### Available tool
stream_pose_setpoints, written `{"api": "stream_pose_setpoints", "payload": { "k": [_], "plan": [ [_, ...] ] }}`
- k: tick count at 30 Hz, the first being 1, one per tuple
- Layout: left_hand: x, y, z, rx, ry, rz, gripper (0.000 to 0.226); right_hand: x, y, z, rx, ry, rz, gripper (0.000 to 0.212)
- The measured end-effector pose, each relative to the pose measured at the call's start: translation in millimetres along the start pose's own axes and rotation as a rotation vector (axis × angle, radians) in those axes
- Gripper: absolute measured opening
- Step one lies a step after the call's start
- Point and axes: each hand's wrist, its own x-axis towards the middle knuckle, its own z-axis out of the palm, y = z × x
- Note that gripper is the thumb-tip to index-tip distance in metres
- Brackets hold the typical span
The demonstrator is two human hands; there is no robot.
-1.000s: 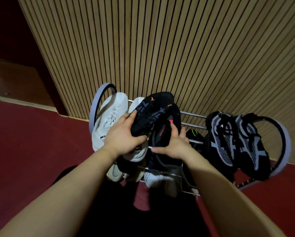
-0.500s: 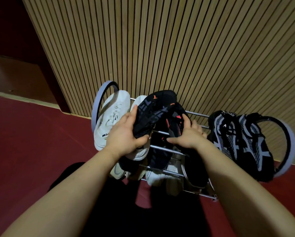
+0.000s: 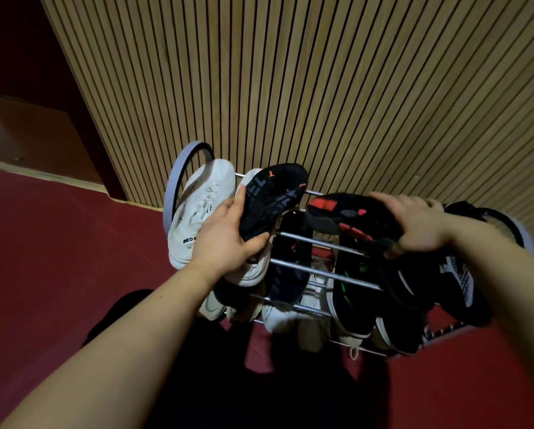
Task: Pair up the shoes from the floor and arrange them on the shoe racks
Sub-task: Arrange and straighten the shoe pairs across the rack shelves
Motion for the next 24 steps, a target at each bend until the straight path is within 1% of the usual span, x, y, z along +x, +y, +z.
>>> {"api": "stream_pose_setpoints", "payload": {
  "k": [2,3,5,7,11,12,15,16,17,19,20,21,22,24],
  "plan": [
    [0.4,1.9,-1.4,0.006,-0.011,-0.013,0.092,2.3,1.3,11.0,0.030,-0.085,0.025,0.119],
    [0.0,3.2,-1.9,0.011,-0.011,-0.018,0.091,5.6,-3.8,16.4,0.077,-0.080,0.037,0.119],
    [-1.4,5.6,-2.1,0.029,-0.007,-0.023,0.090,16.3,-21.3,26.2,0.148,0.020,0.011,0.119],
    [-2.6,6.8,-1.8,0.042,-0.003,-0.025,0.089,27.3,-42.8,32.7,0.156,0.112,-0.049,0.118],
    [-1.8,5.8,-2.8,0.042,-0.009,-0.026,0.090,35.9,-57.8,24.0,0.064,0.154,-0.114,0.112],
    [-1.6,5.3,-2.3,0.038,-0.013,-0.030,0.090,33.4,-55.4,18.4,0.022,0.142,-0.162,0.112],
    [-1.5,5.6,-0.8,0.039,0.000,-0.034,0.090,16.1,-45.0,3.8,-0.183,0.126,-0.380,0.113],
    [-1.2,5.7,-0.6,0.047,0.011,-0.032,0.090,8.2,-42.7,2.5,-0.258,0.142,-0.437,0.109],
    [-1.2,5.9,-0.5,0.057,0.018,-0.031,0.089,0.0,-42.3,5.0,-0.313,0.188,-0.508,0.100],
    [-1.6,5.7,-0.5,0.066,0.022,-0.029,0.086,-12.7,-41.3,19.7,-0.423,0.328,-0.724,0.071],
    [-1.8,5.6,-0.6,0.067,0.021,-0.027,0.086,-17.6,-40.0,29.0,-0.458,0.341,-0.785,0.061],
    [-2.3,5.7,-1.1,0.070,0.021,-0.026,0.085,-22.1,-37.7,40.0,-0.490,0.303,-0.792,0.059],
    [-2.3,5.6,-0.9,0.073,0.020,-0.025,0.085,-26.0,-36.5,50.4,-0.507,0.303,-0.772,0.061],
    [-2.3,6.8,-0.5,0.084,0.018,-0.026,0.085,-37.6,-40.8,56.3,-0.426,0.273,-0.635,0.069]
  ]
}}
